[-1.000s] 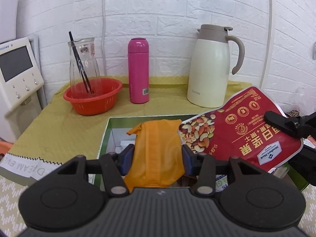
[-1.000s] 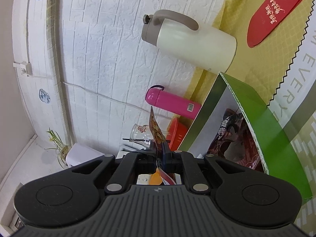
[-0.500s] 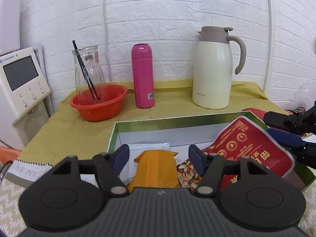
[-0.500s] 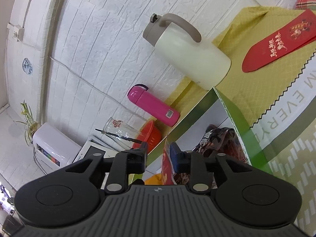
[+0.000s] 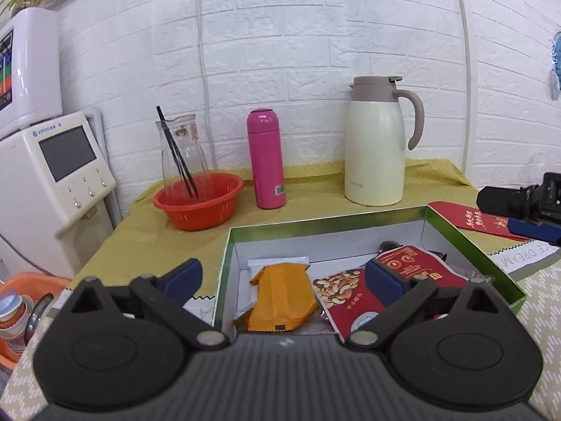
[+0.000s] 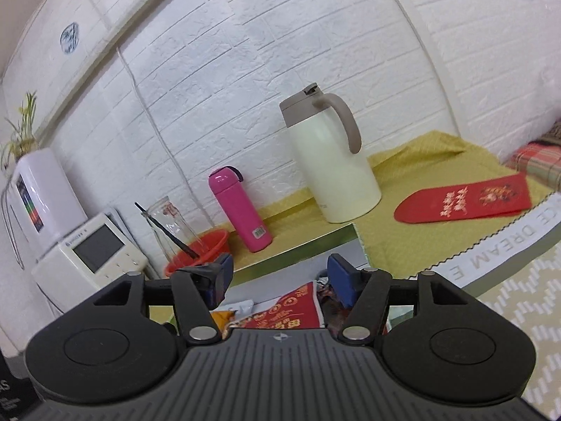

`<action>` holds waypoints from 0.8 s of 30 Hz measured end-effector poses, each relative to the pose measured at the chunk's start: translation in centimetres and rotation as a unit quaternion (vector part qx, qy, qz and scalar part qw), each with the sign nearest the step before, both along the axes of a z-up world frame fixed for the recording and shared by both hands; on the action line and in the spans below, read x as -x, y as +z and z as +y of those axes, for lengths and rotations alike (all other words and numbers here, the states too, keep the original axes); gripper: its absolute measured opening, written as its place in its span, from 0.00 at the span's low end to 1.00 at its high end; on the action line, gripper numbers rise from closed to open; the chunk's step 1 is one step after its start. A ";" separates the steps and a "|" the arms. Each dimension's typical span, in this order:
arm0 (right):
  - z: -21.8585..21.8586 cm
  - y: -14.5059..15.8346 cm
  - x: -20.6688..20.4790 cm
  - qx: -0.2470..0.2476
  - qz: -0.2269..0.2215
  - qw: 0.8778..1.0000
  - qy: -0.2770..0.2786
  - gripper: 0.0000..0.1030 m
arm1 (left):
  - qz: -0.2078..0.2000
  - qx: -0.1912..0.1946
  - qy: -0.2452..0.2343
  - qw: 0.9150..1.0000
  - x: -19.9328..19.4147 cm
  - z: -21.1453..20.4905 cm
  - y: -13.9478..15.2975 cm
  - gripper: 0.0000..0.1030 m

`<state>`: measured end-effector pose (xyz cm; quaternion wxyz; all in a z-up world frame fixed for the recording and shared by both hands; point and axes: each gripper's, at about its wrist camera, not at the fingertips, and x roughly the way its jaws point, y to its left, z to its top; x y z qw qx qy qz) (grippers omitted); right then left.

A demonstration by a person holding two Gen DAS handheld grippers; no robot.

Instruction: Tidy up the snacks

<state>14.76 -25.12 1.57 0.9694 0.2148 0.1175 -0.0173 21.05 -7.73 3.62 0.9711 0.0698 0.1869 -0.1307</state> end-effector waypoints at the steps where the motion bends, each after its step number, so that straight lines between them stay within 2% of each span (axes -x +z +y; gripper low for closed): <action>1: 0.5 0.1 0.5 0.019 0.002 1.000 -0.007 1.00 | -0.002 0.001 -0.002 1.000 0.6 0.1 0.2 0.94; 6: 2.8 0.5 3.6 0.109 -0.001 0.994 -0.032 1.00 | -0.020 0.000 -0.004 1.000 3.8 0.7 0.7 0.95; 10: 4.2 0.3 6.1 0.150 -0.019 0.987 -0.046 1.00 | -0.041 -0.003 0.001 0.999 6.4 1.3 0.8 0.95; 13: 4.8 0.0 8.0 0.148 -0.038 0.987 -0.047 1.00 | -0.043 -0.003 -0.003 0.999 8.2 1.8 0.8 0.95; 16: 5.4 -0.6 9.6 0.139 -0.036 0.988 -0.048 1.00 | -0.036 0.005 -0.004 0.999 9.7 2.3 0.6 0.95; 18: 5.7 -1.2 10.8 0.130 -0.027 0.990 -0.052 1.00 | -0.023 0.019 0.002 1.000 10.6 2.9 0.5 1.00; 21: 5.8 -2.1 12.8 0.112 -0.018 0.991 -0.064 1.00 | -0.017 0.048 0.006 0.999 12.2 4.0 0.4 1.00; 24: 5.8 -3.0 14.7 0.102 -0.014 0.992 -0.078 1.00 | -0.012 0.061 0.021 0.998 13.3 4.8 0.3 1.00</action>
